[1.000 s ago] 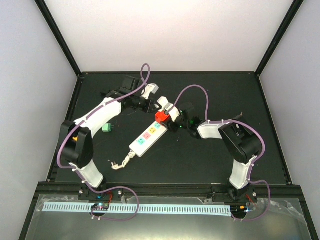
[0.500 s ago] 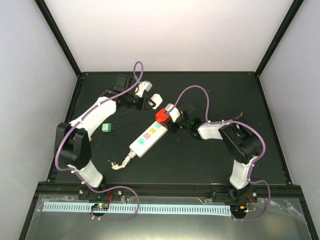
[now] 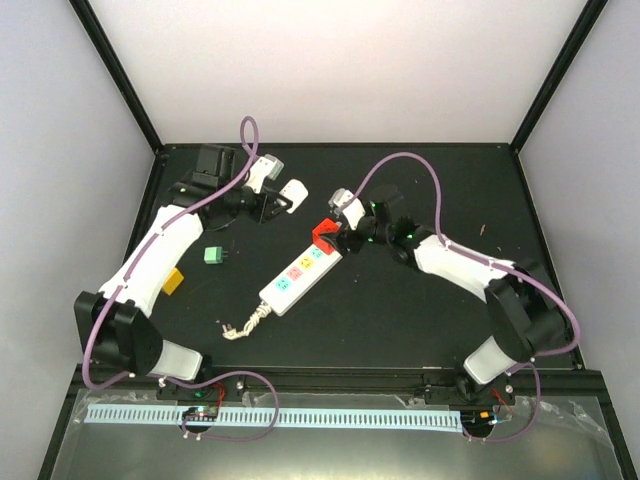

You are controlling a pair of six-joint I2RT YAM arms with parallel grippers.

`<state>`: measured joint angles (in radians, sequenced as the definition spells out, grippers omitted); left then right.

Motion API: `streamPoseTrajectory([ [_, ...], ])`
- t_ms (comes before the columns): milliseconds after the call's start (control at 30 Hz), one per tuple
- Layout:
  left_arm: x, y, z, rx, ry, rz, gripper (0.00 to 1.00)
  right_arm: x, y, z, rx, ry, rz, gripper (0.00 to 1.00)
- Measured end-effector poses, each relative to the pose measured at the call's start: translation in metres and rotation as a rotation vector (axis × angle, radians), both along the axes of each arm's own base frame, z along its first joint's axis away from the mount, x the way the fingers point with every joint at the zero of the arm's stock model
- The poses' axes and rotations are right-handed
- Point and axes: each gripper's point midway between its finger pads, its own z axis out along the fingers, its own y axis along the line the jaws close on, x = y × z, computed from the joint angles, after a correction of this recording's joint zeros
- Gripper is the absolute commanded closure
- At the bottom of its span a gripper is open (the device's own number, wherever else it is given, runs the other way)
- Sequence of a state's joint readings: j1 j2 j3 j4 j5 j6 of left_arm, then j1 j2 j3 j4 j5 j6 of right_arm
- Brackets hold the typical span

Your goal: Pull the plug off the socket

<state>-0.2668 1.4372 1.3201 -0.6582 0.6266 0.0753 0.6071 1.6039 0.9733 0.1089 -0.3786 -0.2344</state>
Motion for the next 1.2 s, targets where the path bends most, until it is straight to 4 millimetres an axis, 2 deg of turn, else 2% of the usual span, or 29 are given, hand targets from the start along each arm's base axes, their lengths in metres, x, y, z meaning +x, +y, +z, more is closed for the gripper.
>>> streamPoseTrajectory([
  [133, -0.018, 0.005, 0.020, 0.001, -0.051, -0.026, 0.99, -0.016, -0.010, 0.024, -0.008, -0.013, 0.016, 0.13],
  [233, -0.036, 0.007, 0.049, -0.020, -0.140, -0.050, 0.98, -0.031, -0.019, 0.043, -0.007, -0.010, 0.031, 0.13],
  [333, -0.055, 0.010, 0.080, -0.043, -0.247, -0.073, 0.98, -0.043, -0.026, 0.075, 0.015, -0.011, 0.049, 0.14],
  [433, -0.073, 0.013, 0.104, -0.060, -0.341, -0.097, 0.98, -0.057, -0.032, 0.116, 0.063, -0.025, 0.073, 0.13],
  [500, -0.082, 0.013, 0.113, -0.070, -0.376, -0.113, 0.98, -0.070, -0.034, 0.141, 0.104, -0.027, 0.095, 0.13],
  [667, -0.095, 0.009, 0.123, -0.103, -0.402, -0.160, 0.99, -0.102, -0.034, 0.182, 0.200, 0.020, 0.184, 0.13],
  [767, -0.102, 0.006, 0.129, -0.126, -0.413, -0.183, 0.99, -0.120, -0.030, 0.195, 0.261, 0.086, 0.255, 0.13],
  [900, -0.113, -0.002, 0.140, -0.172, -0.424, -0.214, 0.99, -0.141, -0.022, 0.203, 0.364, 0.231, 0.348, 0.13],
  [1067, -0.122, -0.011, 0.150, -0.226, -0.410, -0.241, 0.98, -0.155, -0.016, 0.206, 0.462, 0.392, 0.414, 0.15],
  [1200, -0.120, -0.016, 0.156, -0.280, -0.379, -0.239, 0.98, -0.162, -0.014, 0.215, 0.517, 0.466, 0.449, 0.19],
])
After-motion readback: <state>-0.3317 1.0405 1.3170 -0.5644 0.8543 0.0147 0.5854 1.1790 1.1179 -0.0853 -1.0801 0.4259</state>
